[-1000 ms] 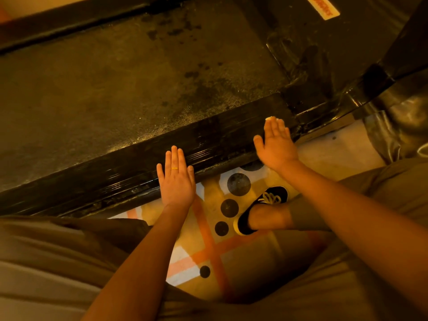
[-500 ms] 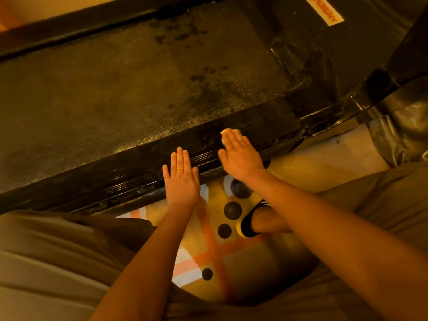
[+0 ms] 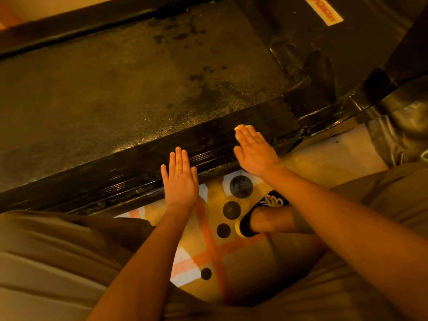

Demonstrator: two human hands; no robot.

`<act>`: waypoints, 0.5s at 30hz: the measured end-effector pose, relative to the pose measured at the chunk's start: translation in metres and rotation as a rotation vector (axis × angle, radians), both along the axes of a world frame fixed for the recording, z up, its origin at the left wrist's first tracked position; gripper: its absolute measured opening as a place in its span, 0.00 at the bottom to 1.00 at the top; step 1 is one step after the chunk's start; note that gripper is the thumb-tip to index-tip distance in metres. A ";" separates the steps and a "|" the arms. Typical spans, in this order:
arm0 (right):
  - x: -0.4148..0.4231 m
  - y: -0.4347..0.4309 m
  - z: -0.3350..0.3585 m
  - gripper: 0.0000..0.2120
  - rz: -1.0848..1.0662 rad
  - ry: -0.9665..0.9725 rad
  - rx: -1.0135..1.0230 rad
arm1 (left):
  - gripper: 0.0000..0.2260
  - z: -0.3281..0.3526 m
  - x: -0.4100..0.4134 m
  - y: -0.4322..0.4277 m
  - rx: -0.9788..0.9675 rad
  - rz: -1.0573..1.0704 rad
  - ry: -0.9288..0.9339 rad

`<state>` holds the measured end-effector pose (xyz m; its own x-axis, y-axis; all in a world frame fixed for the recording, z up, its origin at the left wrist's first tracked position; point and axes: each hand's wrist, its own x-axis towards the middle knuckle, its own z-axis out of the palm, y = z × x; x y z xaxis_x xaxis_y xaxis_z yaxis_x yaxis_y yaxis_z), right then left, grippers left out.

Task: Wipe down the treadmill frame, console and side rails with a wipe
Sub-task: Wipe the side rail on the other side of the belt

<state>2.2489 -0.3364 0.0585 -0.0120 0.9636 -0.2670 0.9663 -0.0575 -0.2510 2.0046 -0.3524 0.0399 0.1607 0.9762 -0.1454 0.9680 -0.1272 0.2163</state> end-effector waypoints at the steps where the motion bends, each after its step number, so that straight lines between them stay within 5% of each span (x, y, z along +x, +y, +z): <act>1: 0.014 0.005 0.000 0.29 -0.027 -0.015 0.001 | 0.26 0.000 0.000 0.000 -0.004 0.000 -0.001; 8: 0.104 0.008 0.005 0.30 -0.269 -0.099 -0.055 | 0.26 0.000 -0.001 0.001 -0.014 0.002 -0.010; 15: 0.009 -0.018 0.007 0.30 -0.173 -0.002 -0.017 | 0.26 -0.002 0.001 -0.001 0.005 0.010 0.004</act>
<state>2.2577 -0.3540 0.0656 0.1546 0.9466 -0.2829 0.9420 -0.2275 -0.2466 2.0060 -0.3530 0.0376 0.1503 0.9786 -0.1407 0.9700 -0.1185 0.2121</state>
